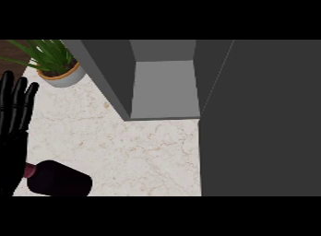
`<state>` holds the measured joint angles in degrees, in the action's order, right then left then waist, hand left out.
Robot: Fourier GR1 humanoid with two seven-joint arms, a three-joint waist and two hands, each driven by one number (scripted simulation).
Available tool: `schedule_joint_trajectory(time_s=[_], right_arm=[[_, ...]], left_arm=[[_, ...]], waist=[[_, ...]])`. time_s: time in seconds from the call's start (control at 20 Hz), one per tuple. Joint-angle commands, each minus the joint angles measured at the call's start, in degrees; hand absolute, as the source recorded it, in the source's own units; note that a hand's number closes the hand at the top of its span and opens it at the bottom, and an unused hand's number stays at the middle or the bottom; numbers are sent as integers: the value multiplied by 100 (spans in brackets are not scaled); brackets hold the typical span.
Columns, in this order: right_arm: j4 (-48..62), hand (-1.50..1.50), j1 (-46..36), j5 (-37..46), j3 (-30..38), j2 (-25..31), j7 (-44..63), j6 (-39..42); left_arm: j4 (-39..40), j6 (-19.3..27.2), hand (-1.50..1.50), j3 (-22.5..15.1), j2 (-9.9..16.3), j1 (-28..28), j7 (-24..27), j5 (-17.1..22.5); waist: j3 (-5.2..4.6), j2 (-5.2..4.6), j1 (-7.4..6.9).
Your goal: Pick up the wine, place it into the cabinet and close the cabinet
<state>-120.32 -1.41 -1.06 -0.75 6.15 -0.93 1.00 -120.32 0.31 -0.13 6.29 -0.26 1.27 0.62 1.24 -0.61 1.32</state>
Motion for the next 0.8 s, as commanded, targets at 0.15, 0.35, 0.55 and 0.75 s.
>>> schedule_joint_trajectory(time_s=[0.15,0.35,0.55,0.75], right_arm=[[-276,-150,620,-22,-129,-138,-7,14],[-277,-150,928,-465,-544,61,342,620],[-1088,-150,1401,-678,-750,154,824,727],[-1947,-150,1532,-727,-866,199,1481,592]], left_arm=[[-436,-1546,-150,-59,416,953,24,1805],[-285,-1911,-150,-854,130,1522,-821,3194],[-982,-2345,-150,-532,722,2543,-1194,4414],[-1888,-2163,-150,87,1183,2861,-1669,5463]], waist=[[-135,96,-197],[-139,77,-177],[-135,119,-206],[-128,93,-167]])
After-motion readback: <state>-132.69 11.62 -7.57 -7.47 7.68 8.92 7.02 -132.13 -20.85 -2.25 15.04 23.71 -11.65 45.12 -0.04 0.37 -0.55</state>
